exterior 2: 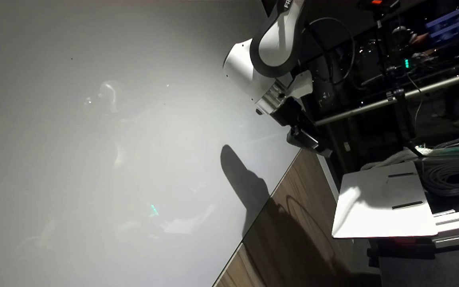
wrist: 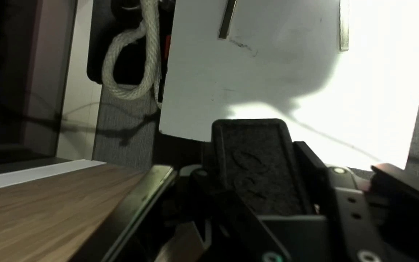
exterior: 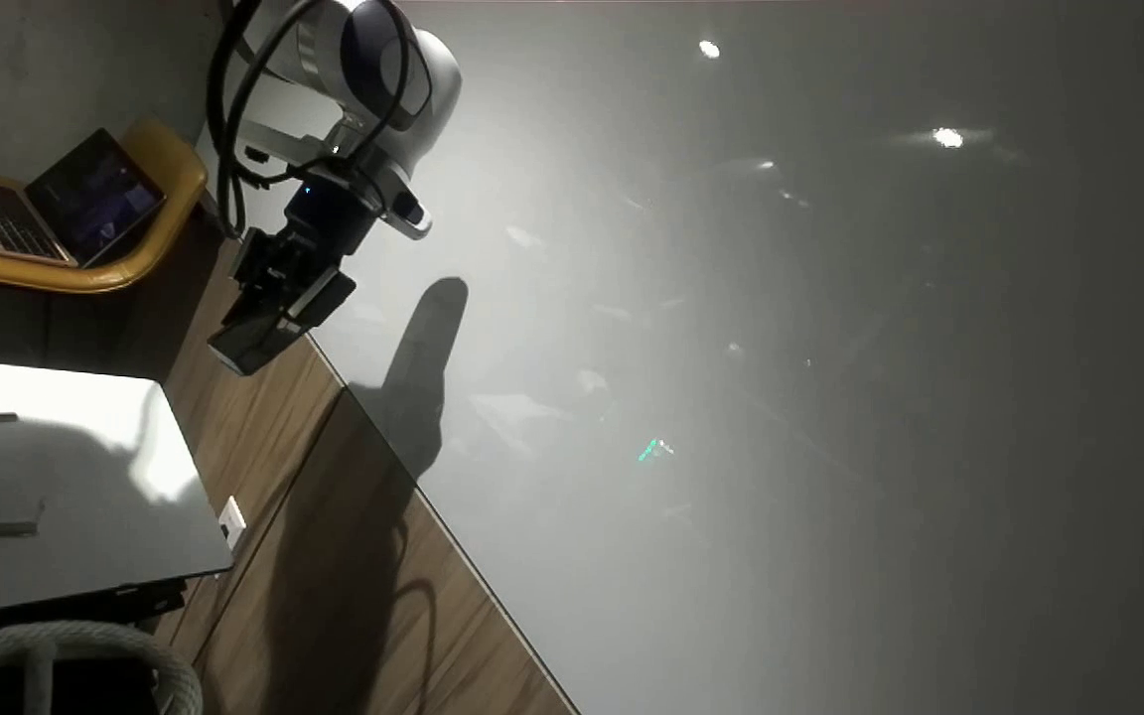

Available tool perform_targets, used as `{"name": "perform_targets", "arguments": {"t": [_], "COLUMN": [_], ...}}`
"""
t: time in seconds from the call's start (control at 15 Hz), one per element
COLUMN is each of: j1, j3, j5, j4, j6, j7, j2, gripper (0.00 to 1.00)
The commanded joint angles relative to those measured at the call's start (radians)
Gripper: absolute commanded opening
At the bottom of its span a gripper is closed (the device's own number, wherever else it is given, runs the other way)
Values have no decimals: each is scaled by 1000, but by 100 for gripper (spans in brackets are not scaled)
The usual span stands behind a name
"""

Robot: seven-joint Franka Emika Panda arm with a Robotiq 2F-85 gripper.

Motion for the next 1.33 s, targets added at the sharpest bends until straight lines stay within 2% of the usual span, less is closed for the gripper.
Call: {"name": "perform_targets", "arguments": {"t": [0.0, 0.6, 1.27], "j1": [-17, -28, -28], "j3": [-20, -32, -34], "j5": [58, 157, 159], "j4": [19, 62, 44], "j6": [-13, -20, -16], "j7": [-36, -78, -81], "j2": [50, 206, 272], "gripper": [29, 29, 29]}}
